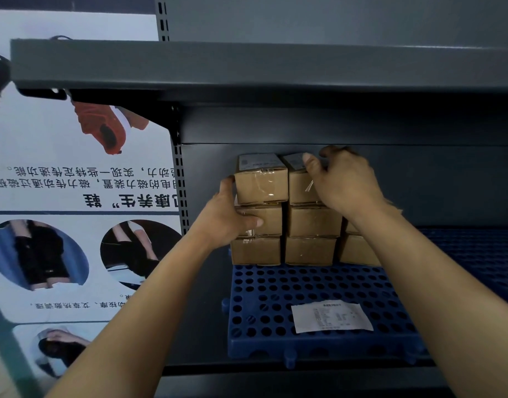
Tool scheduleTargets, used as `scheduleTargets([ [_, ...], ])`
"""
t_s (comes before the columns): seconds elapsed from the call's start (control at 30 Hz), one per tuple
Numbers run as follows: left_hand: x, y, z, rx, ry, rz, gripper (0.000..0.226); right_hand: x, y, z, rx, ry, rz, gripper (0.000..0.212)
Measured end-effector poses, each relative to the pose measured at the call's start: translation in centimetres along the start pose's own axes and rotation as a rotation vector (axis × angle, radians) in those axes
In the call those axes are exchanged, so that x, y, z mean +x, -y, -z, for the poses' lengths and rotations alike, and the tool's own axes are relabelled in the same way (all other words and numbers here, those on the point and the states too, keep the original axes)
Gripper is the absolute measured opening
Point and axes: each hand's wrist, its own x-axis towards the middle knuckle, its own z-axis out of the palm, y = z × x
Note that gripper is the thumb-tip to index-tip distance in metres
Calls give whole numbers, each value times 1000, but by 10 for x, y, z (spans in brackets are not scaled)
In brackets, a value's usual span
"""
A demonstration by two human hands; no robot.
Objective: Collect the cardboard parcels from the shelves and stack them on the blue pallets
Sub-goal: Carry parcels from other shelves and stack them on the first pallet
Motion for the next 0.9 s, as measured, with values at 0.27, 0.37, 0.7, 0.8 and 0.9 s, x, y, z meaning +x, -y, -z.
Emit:
scheduleTargets([
  [0.27, 6, 0, -7, -4, 2, -31, 95, 0, -3, -1, 25, 4, -13, 57],
  [0.37, 6, 2, -7, -8, 4, -20, 94, 1, -5, 0, 29, 8, -18, 57],
  [0.7, 4, 2, -7, 39, 54, 4, 85, 1, -3, -1, 28, 12, -14, 56],
  [0.8, 4, -1, -8, 26, 43, -3, 85, 1, -3, -1, 24, 9, -11, 57],
  [0.9, 5, -1, -9, 23, 40, 2, 86, 1, -4, 0, 23, 7, -13, 57],
])
